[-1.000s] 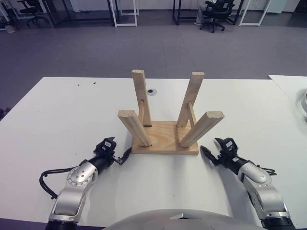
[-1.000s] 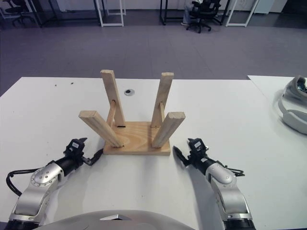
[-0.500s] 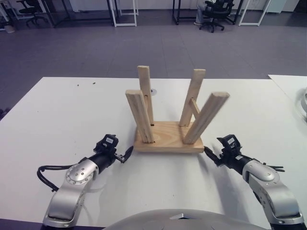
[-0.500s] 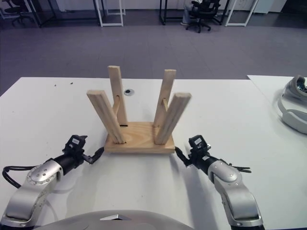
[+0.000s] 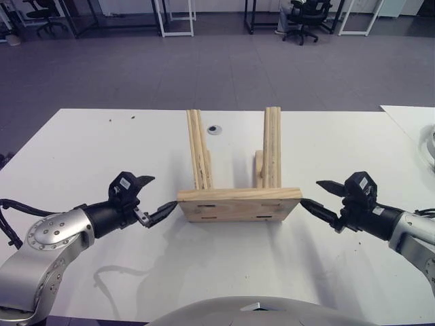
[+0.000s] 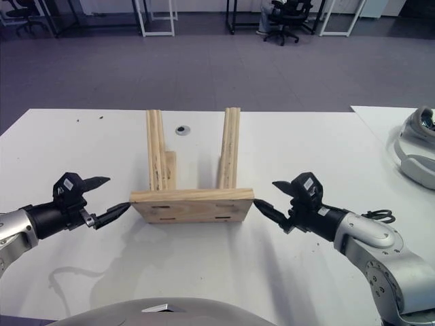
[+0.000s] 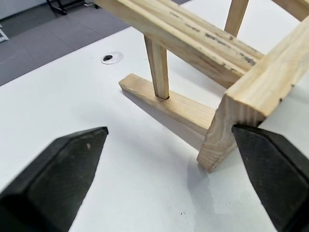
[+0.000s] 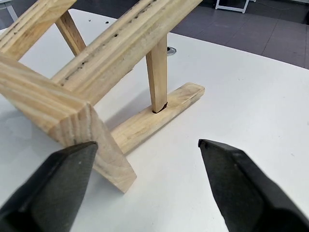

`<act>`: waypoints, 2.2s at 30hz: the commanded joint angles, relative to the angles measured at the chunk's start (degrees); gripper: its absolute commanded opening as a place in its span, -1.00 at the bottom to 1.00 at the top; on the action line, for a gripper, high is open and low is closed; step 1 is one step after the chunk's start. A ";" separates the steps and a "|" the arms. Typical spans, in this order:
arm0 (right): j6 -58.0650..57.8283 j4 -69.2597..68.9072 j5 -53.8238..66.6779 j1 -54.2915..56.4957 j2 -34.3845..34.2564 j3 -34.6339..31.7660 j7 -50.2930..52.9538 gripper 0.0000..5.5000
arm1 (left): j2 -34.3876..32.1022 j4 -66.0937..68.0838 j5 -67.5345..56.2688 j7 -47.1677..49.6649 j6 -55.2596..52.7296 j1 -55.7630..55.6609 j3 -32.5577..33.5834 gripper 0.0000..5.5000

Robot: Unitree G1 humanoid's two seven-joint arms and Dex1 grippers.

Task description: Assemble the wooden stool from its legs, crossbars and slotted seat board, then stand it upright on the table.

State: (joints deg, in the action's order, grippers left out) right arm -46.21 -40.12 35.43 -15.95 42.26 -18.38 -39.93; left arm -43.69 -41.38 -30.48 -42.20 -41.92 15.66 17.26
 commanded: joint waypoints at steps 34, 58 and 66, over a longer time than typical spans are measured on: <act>31.35 21.90 -16.93 17.75 4.81 24.34 -25.18 -0.45 | -4.52 29.22 14.58 -29.26 33.55 -22.56 -27.09 -0.50; -46.26 70.15 77.55 79.91 26.29 51.69 -33.19 -0.51 | -13.63 70.92 -72.72 -12.61 -50.57 -76.45 -28.35 -0.52; -33.12 66.25 77.57 53.20 10.37 26.22 4.84 -0.12 | -6.76 66.78 -82.50 17.17 -40.01 -62.90 -23.80 -0.25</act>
State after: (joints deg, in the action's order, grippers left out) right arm -82.62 28.93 112.18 42.31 56.92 16.50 -44.03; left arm -51.71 25.41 -111.26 -28.68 -83.64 -47.94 -9.49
